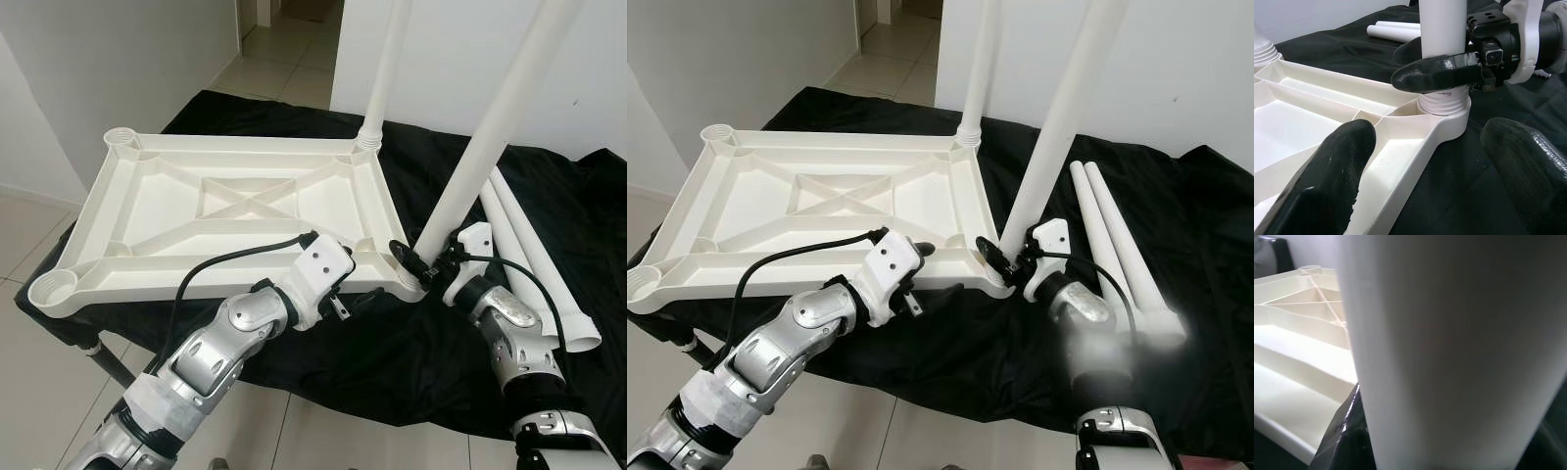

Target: Building children table

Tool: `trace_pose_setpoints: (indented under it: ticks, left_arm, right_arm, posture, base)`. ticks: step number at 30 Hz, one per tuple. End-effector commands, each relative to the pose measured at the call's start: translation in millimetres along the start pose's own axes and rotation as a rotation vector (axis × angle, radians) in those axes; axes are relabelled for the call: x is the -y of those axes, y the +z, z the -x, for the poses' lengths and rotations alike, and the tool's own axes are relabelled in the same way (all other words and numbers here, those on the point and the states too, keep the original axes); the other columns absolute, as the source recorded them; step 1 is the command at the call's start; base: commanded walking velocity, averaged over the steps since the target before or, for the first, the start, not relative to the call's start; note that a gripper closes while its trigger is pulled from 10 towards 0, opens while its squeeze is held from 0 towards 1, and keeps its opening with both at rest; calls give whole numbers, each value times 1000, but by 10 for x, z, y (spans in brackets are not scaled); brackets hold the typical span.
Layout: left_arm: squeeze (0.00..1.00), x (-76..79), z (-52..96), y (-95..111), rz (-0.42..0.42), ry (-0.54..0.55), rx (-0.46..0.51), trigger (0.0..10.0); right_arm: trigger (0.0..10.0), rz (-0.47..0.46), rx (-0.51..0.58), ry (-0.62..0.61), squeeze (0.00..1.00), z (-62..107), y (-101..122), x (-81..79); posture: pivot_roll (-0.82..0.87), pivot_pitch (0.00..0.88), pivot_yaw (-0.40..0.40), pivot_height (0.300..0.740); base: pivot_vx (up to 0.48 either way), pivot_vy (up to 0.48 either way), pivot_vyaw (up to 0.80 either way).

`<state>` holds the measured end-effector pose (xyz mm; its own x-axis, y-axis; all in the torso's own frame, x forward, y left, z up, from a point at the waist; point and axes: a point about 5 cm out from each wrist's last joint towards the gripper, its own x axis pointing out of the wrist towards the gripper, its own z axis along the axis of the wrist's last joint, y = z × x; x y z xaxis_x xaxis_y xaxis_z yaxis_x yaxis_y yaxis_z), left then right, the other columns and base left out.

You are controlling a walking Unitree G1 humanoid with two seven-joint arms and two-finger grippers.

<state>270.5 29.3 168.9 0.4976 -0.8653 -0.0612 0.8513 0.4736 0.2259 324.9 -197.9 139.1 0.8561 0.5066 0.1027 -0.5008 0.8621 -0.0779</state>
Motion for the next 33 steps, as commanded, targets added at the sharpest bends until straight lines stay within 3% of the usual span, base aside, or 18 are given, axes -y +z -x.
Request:
trace_pose_setpoints:
  ticks: [1, 12, 24, 26, 29, 33]
  left_arm:
    - [0, 41, 0, -7, -5, -103, -13, 10000]
    - [0, 44, 11, -12, 1, -104, -15, 10000]
    - [0, 50, 17, -14, 3, -112, -18, 10000]
    - [0, 55, 7, -13, 3, -115, -18, 10000]
    - [0, 53, 4, -9, 3, -115, -17, 10000]
    - [0, 51, 2, -8, 5, -115, -16, 10000]
  right_arm:
    - [10000, -31, -2, -28, 0, -22, -7, -36]
    - [10000, -56, -20, -186, 0, -75, 49, -137]
    - [10000, -133, -27, -613, 0, -25, 63, -393]
    - [10000, -142, -5, -776, 0, 14, 67, -450]
    - [10000, -162, -8, -849, 0, 21, 47, -502]
    - [10000, -171, -11, -857, 0, -11, 48, -568]
  posture:
    - [19, 68, -67, 740]
    - [11, 81, -62, 740]
    - [5, 84, -51, 740]
    - [5, 84, -52, 740]
    - [6, 86, -52, 740]
    - [6, 86, -52, 740]
  base:
    - [0, 0, 0]
    - [0, 0, 0]
    - [0, 0, 0]
    - [0, 0, 0]
    - [0, 0, 0]
    - [0, 0, 0]
